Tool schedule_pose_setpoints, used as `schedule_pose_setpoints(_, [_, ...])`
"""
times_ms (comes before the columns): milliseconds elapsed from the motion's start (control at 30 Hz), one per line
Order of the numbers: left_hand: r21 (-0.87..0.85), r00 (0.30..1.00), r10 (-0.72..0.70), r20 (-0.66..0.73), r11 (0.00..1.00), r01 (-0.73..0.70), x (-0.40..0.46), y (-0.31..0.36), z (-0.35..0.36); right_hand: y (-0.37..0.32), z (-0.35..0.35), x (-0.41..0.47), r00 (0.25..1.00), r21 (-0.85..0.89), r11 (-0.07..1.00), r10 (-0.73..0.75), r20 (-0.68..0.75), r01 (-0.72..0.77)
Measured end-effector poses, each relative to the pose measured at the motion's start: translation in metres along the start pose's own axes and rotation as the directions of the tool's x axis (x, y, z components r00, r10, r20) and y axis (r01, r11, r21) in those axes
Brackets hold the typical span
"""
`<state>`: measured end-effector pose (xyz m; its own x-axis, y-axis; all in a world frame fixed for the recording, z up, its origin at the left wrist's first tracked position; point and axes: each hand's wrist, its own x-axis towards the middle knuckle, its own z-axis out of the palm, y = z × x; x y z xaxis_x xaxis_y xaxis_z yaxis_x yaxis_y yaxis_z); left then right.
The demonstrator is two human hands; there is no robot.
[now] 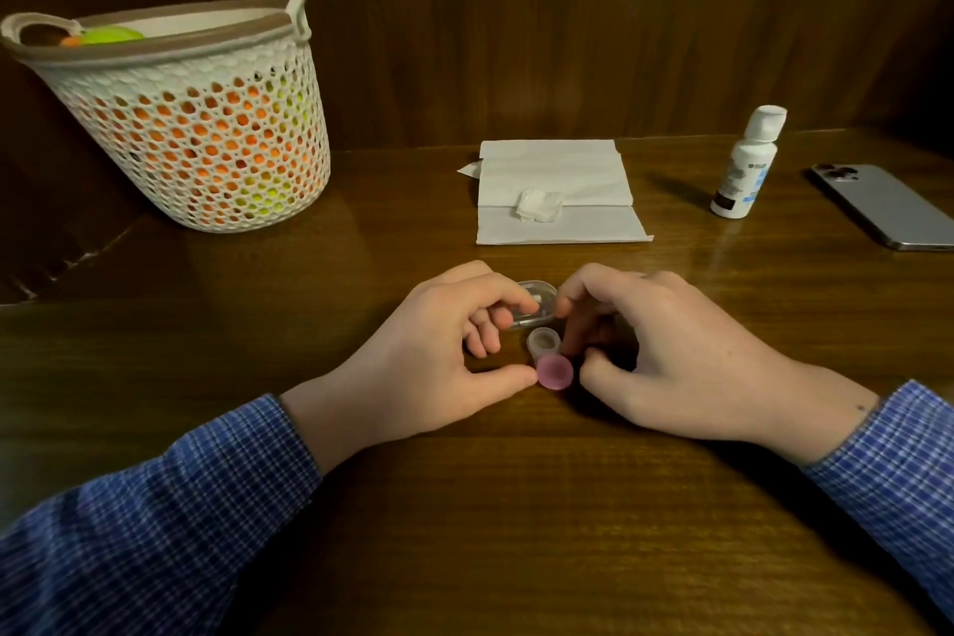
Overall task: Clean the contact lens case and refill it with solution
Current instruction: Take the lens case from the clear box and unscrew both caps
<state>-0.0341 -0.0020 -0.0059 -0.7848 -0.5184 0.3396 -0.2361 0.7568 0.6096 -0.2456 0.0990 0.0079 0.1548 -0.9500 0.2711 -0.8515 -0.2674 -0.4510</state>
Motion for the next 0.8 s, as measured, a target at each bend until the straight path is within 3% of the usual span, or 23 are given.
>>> schedule_pose_setpoints(300, [0.043, 1.000, 0.007, -0.027, 0.999, -0.005, 0.0009, 0.0034, 0.0035, -0.0068, 0.0023, 0.0008, 1.000, -0.082, 0.997, 0.005, 0.027, -0.003])
schedule_pose_setpoints(567, [-0.018, 0.998, -0.023, 0.050, 1.000, 0.024, 0.0001, 0.0033, -0.0037, -0.0034, -0.0001, -0.0005, 0.997, 0.048, 0.999, -0.015, 0.069, 0.012])
schedule_pose_setpoints(800, [-0.065, 0.994, -0.044, 0.099, 0.997, 0.050, 0.0003, 0.0024, -0.0033, -0.0020, -0.0006, 0.0000, 0.994, 0.052, 0.998, -0.047, 0.101, 0.042])
